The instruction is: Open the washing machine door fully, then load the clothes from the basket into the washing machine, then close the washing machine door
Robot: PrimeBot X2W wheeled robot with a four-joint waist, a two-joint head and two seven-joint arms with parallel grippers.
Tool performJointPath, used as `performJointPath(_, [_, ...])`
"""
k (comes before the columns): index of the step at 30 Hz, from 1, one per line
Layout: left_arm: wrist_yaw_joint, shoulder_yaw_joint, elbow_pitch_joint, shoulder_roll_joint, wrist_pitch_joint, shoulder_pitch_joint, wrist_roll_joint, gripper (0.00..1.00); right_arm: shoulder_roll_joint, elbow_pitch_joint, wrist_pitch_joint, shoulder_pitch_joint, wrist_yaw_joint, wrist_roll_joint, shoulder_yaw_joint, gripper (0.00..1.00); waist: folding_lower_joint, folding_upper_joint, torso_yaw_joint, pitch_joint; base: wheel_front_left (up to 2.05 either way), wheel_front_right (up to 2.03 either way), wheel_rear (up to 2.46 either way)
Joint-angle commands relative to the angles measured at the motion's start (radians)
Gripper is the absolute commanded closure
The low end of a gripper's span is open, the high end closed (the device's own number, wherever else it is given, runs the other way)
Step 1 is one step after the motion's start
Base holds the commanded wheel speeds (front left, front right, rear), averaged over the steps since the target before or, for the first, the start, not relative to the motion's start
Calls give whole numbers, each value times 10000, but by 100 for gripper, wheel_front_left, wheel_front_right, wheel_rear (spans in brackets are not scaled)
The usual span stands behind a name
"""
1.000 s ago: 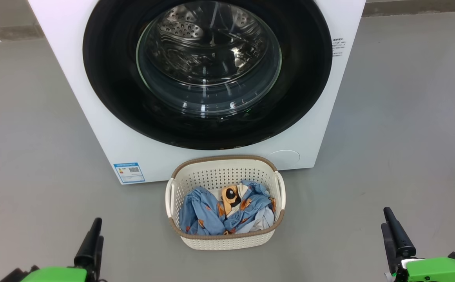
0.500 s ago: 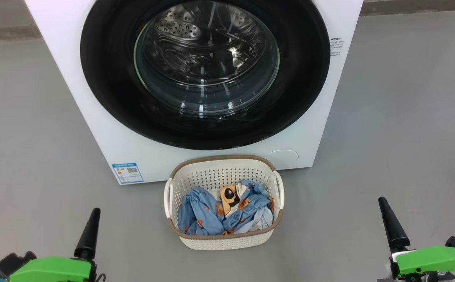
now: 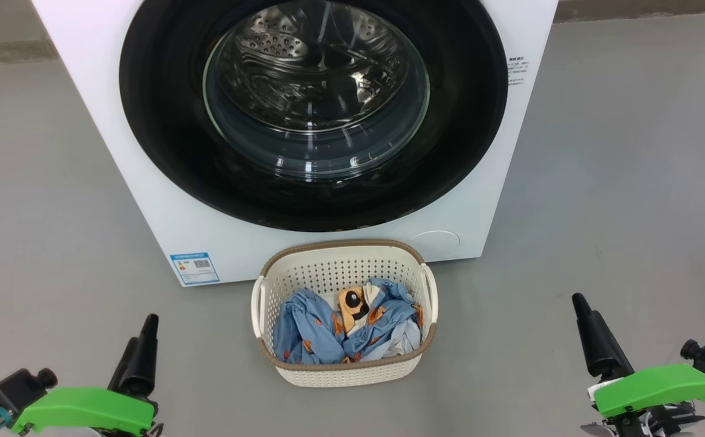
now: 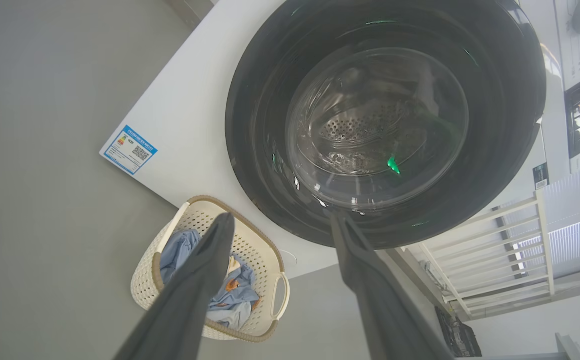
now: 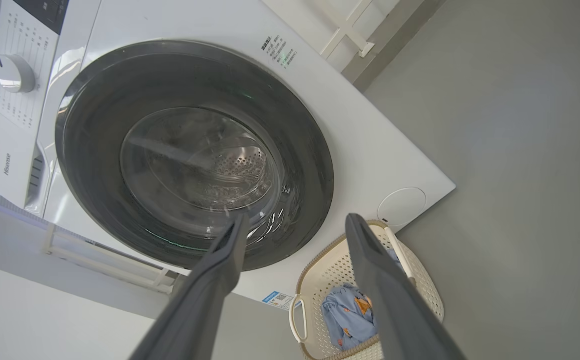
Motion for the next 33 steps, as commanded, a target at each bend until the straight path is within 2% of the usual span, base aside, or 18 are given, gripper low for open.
performJointPath(1, [-15, 130, -298, 273, -136, -520, 176, 0, -145, -230, -100, -462, 7, -240, 164, 0, -1, -1, -4, 3, 0, 0, 0])
performJointPath(33, [-23, 189, -348, 911, -1079, -676, 4458, 0, -197, -166, -1036, -871, 12, -4714, 113, 0, -1, -1, -285, 87, 0, 0, 0])
